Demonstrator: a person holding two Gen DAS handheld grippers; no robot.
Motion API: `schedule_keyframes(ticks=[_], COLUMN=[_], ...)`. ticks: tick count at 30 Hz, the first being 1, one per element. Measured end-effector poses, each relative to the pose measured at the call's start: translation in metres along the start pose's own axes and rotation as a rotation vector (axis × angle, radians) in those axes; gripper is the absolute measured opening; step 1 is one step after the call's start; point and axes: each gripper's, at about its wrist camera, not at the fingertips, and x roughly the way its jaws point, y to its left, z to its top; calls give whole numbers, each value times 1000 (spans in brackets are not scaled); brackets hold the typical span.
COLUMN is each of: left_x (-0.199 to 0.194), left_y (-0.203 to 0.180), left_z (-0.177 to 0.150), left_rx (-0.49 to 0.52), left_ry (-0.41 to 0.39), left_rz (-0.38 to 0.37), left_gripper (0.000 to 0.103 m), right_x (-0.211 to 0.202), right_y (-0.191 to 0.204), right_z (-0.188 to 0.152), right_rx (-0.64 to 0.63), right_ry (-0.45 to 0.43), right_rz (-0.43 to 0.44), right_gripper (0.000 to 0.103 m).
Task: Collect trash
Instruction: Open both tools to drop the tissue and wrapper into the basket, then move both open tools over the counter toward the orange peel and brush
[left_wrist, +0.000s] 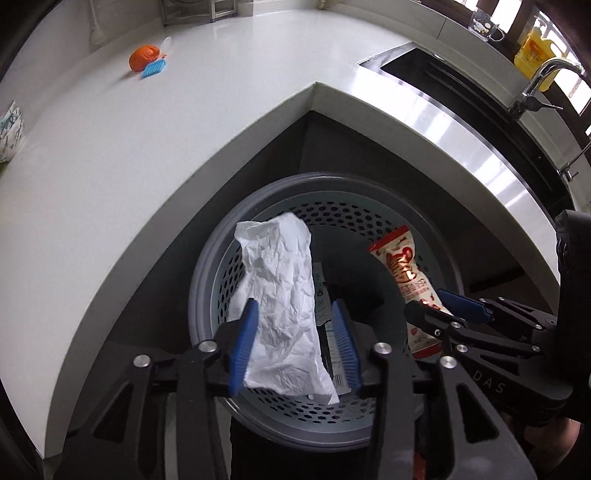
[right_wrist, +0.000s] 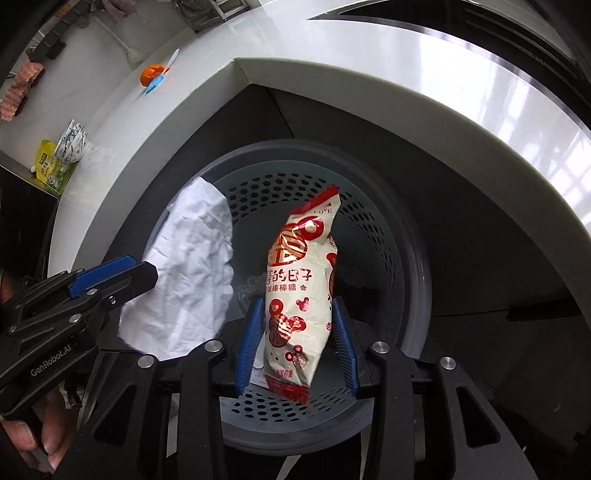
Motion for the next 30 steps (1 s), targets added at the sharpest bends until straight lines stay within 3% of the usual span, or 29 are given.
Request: schedule_keyframes(ticks=[1, 15, 18, 24, 30], left_x=[-3, -55, -75, -106, -132], left_y=[2, 15, 24, 59, 111], left_z=[-1, 11, 22, 53, 92], left_rx=[-8, -39, -44, -80, -119], left_ry=[-10, -63, -106, -178, -255], left_rz=[4, 56, 67, 98, 151], left_gripper=[62, 63, 69, 70, 74], right_x=[-2, -39, -50, -66, -77], right_y=[0, 1, 2, 17, 62], right_z=[1, 3, 7, 40, 96], right_rx=[4, 18, 19, 30, -22], right_ry=[-5, -18, -30, -85, -170], right_rz=[-1, 30, 37, 51, 56], right_gripper=[51, 53, 53, 53, 53])
